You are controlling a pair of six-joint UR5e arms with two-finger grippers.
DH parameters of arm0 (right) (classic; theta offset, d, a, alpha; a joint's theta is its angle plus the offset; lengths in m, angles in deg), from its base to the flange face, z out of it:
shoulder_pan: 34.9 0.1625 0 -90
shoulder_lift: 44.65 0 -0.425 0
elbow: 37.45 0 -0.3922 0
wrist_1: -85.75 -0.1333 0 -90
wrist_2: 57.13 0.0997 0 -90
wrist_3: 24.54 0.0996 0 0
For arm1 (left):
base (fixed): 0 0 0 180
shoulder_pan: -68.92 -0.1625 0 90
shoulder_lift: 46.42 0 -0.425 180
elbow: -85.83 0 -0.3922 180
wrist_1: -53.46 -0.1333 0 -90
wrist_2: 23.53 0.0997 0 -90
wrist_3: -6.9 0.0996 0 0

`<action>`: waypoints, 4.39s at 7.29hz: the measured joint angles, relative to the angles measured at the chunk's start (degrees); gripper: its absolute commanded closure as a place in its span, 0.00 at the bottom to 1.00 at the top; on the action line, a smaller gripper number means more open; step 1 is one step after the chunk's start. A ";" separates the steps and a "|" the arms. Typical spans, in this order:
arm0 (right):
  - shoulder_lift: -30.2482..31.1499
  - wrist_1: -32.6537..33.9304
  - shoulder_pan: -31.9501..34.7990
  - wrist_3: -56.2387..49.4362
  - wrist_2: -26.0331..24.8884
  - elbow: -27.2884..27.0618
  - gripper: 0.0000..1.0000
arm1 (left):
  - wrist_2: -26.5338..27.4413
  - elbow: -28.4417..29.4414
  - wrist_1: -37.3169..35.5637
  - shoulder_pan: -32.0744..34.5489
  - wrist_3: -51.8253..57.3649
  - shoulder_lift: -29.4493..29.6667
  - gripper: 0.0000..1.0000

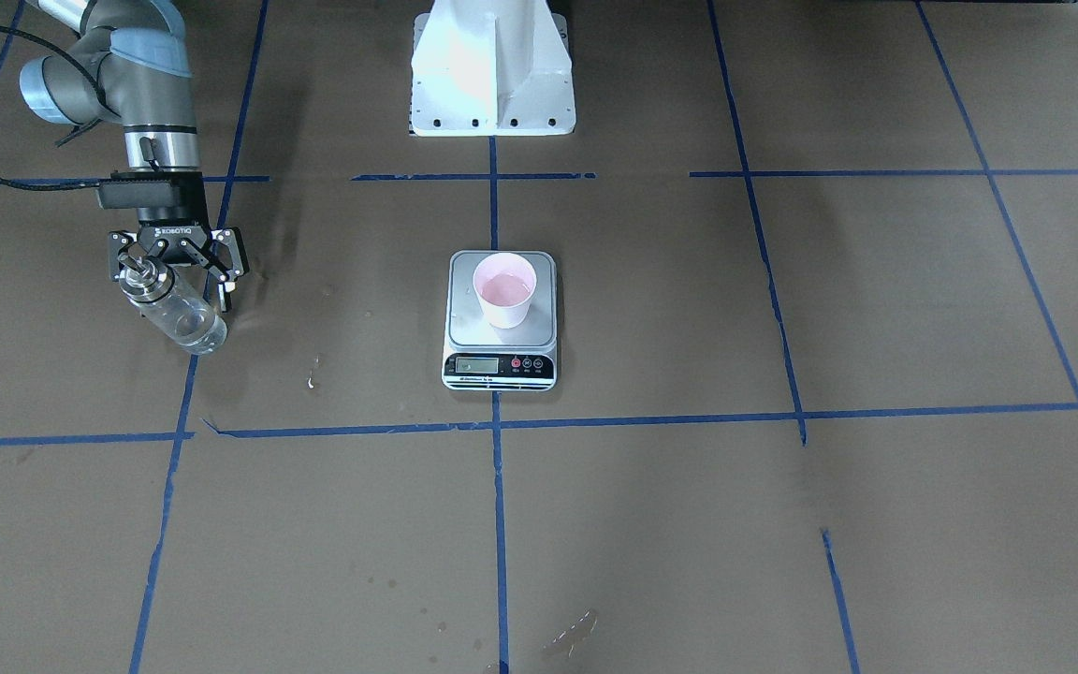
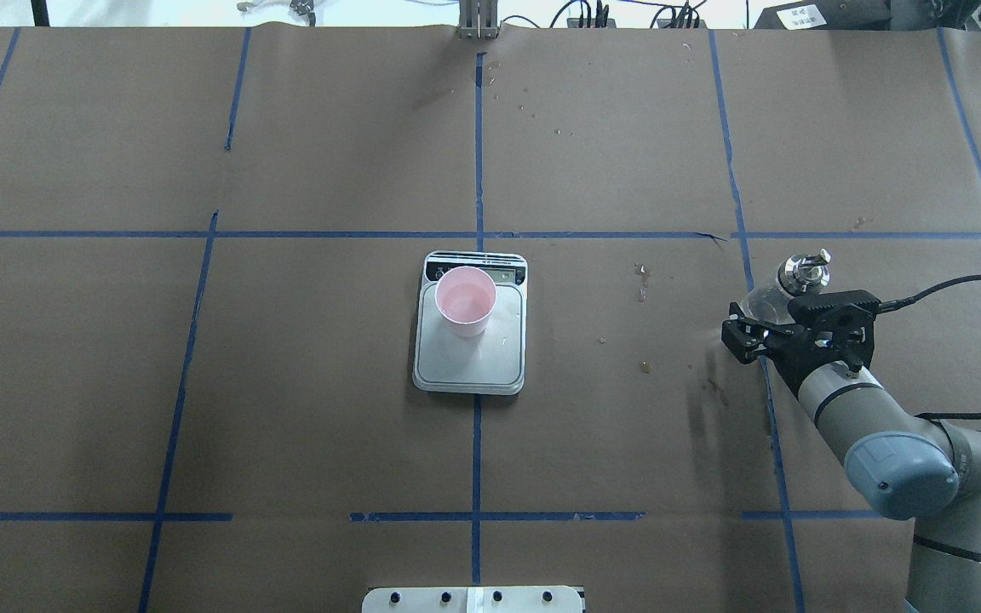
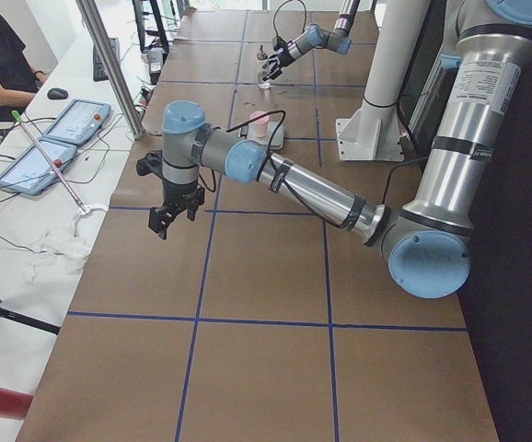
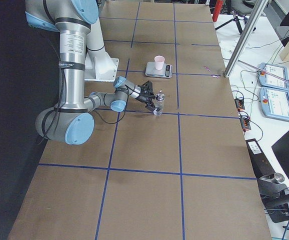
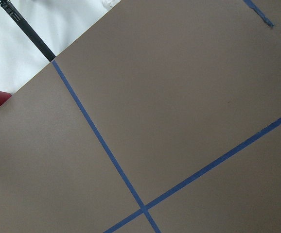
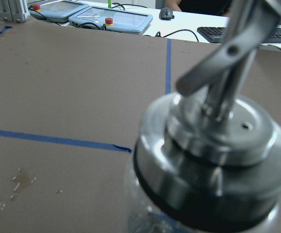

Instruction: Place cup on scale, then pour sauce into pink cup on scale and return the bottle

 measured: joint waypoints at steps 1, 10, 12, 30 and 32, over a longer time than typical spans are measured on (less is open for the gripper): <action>-0.03 -0.02 0.26 -0.10 0.04 0.30 0.00 | 0.00 -0.06 0.00 0.00 0.00 0.00 0.00; -0.79 0.00 1.22 -0.16 0.08 0.59 1.00 | 0.00 -0.71 0.00 0.00 -0.27 -0.03 0.00; -0.83 -0.05 1.93 -0.26 0.29 0.53 1.00 | 0.00 -0.84 0.00 0.00 -0.27 -0.08 0.00; -28.05 25.37 0.11 -49.90 -17.87 -3.44 1.00 | -7.66 6.60 8.51 7.38 -0.13 -13.32 0.00; -28.55 26.66 -1.57 -56.27 -25.29 0.67 1.00 | -7.65 6.91 8.54 7.38 -0.02 -13.31 0.00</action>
